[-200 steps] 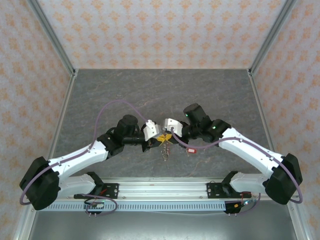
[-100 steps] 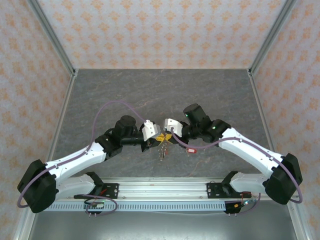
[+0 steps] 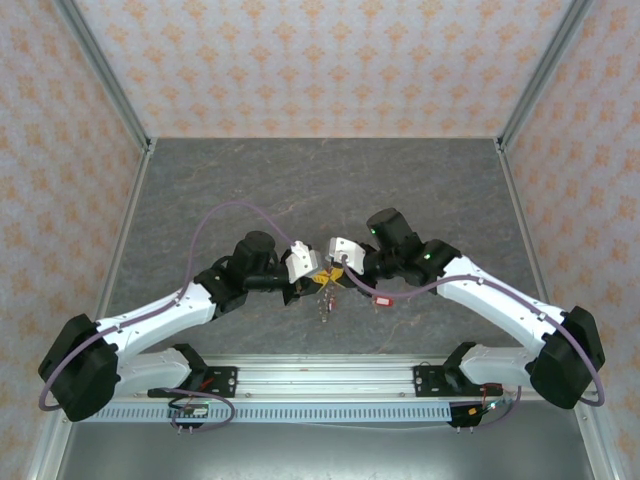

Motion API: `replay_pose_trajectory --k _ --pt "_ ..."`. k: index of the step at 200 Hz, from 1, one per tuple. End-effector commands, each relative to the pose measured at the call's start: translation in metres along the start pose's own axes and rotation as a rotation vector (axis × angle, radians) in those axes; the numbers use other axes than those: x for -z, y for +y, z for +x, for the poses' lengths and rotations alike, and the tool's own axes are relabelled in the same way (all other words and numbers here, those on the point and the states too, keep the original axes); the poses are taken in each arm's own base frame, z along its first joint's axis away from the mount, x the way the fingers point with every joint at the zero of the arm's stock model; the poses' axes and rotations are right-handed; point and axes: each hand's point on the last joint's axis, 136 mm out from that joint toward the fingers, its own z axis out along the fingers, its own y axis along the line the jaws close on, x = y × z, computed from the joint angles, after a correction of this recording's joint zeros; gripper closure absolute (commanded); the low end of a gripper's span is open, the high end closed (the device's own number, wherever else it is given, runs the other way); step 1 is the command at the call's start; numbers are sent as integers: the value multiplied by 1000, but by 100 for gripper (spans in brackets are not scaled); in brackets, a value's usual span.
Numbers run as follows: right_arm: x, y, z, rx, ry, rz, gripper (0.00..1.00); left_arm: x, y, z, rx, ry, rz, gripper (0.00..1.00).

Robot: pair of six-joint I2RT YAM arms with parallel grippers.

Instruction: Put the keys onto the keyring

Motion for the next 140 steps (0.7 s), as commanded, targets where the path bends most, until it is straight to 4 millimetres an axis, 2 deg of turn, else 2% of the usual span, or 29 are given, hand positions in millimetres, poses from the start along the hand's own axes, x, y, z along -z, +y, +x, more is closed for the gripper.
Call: replay_pose_trajectory --k 1,21,32,58,67,99,140 --pt "4 -2 -13 16 -62 5 100 3 -1 -17 -43 -39 1 87" --pt "3 -2 -10 16 -49 9 99 6 0 -20 -49 -50 -10 92" --pt "3 -3 -8 15 -42 13 99 7 0 -21 -49 -54 -10 100" --pt "1 -5 -1 -3 -21 27 95 9 0 -26 -49 -86 -19 100" --pt "9 -5 -3 -9 -40 42 93 10 0 -29 -51 -105 -25 100" --pt "9 -2 6 -75 -71 -5 86 10 -4 -33 -40 -136 6 100" --pt "9 -3 -4 -98 -170 -22 85 8 -7 -37 -31 -157 33 100"
